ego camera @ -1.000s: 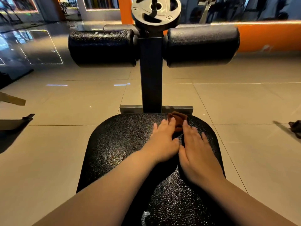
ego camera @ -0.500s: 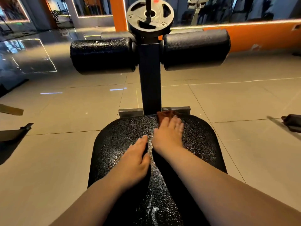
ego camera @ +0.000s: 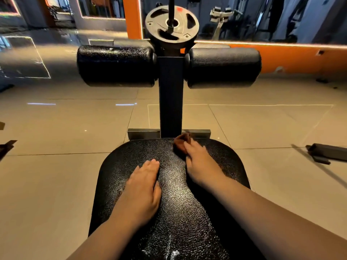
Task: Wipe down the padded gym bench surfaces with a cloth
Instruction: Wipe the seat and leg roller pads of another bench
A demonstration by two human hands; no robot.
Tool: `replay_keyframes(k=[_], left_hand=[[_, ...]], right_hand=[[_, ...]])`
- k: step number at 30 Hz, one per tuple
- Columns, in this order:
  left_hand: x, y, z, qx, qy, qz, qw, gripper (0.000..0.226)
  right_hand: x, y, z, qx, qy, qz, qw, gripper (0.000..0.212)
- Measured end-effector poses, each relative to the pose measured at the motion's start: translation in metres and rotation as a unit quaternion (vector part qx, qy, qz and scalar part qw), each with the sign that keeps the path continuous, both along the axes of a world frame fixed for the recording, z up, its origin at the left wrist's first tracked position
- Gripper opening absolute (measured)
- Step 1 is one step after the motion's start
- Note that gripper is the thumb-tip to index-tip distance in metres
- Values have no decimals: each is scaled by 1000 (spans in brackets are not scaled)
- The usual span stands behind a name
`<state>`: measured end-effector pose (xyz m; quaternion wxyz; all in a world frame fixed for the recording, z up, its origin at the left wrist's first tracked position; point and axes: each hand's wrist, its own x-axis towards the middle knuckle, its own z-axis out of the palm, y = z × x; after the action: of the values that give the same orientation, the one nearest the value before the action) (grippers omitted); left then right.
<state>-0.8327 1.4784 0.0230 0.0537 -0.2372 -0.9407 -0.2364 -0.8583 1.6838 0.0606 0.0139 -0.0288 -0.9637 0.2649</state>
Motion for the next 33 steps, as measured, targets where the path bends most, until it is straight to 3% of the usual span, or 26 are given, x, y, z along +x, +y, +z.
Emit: replay_keyframes(k=[3, 6, 8, 12, 14, 18, 20, 23, 26, 30, 33], left_hand=[[1, -1, 0, -8, 6, -5, 1000, 77], [1, 0, 0, -12, 17, 2, 1000, 76], [1, 0, -1, -20, 25, 3, 999, 75], [0, -1, -2, -22, 22, 0, 1000, 75], [0, 0, -1, -24, 25, 0, 999, 75], [-1, 1, -1, -28, 28, 0, 999, 76], [-1, 2, -2, -28, 26, 1, 999, 77], [-1, 1, -3, -30, 24, 4, 999, 76], [0, 2, -2, -35, 24, 6, 999, 76], [-1, 2, -1, -40, 26, 7, 999, 77], [0, 3, -1, -44, 27, 6, 999, 77]], right_hand=[[5, 28, 7, 25, -25, 47, 998, 54], [-13, 40, 6, 78, 6, -68, 995, 51], [-21, 16, 6, 59, 13, -124, 990, 56], [3, -21, -7, 20, 8, 50, 999, 56], [11, 4, -3, 21, -2, 72, 997, 59], [4, 55, 1, 7, 26, -113, 993, 58], [9, 43, 1, 17, 24, -160, 987, 57], [33, 28, -3, 16, -9, -54, 998, 58], [45, 68, -5, 61, -20, 41, 997, 56], [48, 80, -5, 17, 37, -131, 991, 53], [64, 44, -4, 24, 33, -101, 994, 54]])
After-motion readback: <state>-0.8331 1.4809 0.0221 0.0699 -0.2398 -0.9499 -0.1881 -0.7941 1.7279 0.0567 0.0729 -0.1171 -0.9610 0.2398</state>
